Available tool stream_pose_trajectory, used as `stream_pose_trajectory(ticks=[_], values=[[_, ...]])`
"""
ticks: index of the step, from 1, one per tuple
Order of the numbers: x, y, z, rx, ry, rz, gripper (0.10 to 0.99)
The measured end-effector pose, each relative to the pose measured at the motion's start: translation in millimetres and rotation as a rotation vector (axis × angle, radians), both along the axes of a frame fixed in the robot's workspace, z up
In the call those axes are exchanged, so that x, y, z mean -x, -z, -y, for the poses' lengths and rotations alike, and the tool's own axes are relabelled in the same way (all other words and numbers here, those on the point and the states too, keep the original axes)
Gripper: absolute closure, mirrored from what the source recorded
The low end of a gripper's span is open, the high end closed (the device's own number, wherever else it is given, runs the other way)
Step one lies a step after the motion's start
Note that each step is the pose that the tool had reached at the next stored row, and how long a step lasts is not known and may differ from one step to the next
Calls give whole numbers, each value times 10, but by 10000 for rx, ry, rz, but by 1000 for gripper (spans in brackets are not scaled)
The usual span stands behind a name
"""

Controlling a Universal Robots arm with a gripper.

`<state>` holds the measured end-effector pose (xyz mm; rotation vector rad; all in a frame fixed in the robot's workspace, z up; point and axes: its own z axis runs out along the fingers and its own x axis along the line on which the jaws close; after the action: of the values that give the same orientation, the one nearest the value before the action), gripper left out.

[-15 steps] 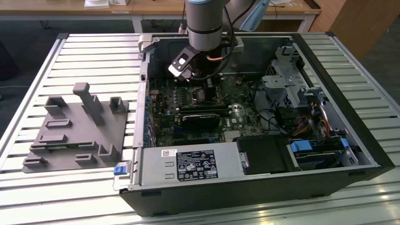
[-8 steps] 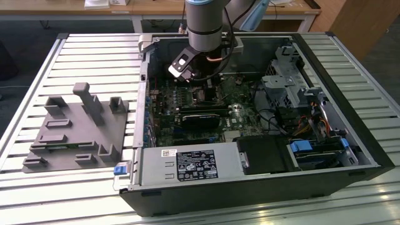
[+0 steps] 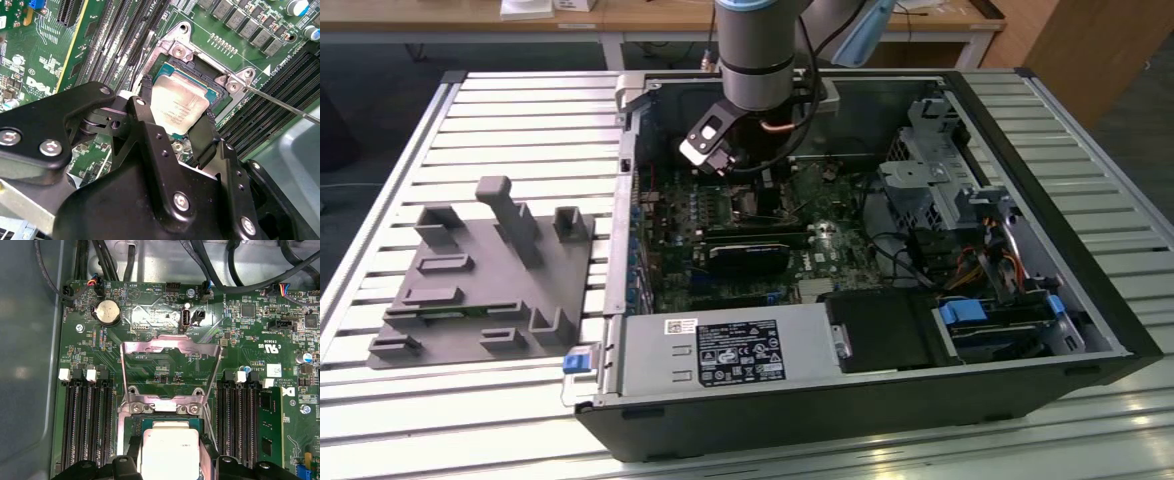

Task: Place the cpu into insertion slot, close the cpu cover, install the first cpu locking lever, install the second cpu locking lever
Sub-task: 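Place the cpu into insertion slot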

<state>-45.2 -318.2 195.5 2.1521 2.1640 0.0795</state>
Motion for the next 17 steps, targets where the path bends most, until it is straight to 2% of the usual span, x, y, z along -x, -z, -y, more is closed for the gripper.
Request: stream_pose_trajectory(ticks=[7, 8, 17], values=[[0, 1, 0, 0, 0, 0, 533], [0, 1, 0, 0, 0, 0, 471], [0, 2, -8, -1, 0, 0, 471]])
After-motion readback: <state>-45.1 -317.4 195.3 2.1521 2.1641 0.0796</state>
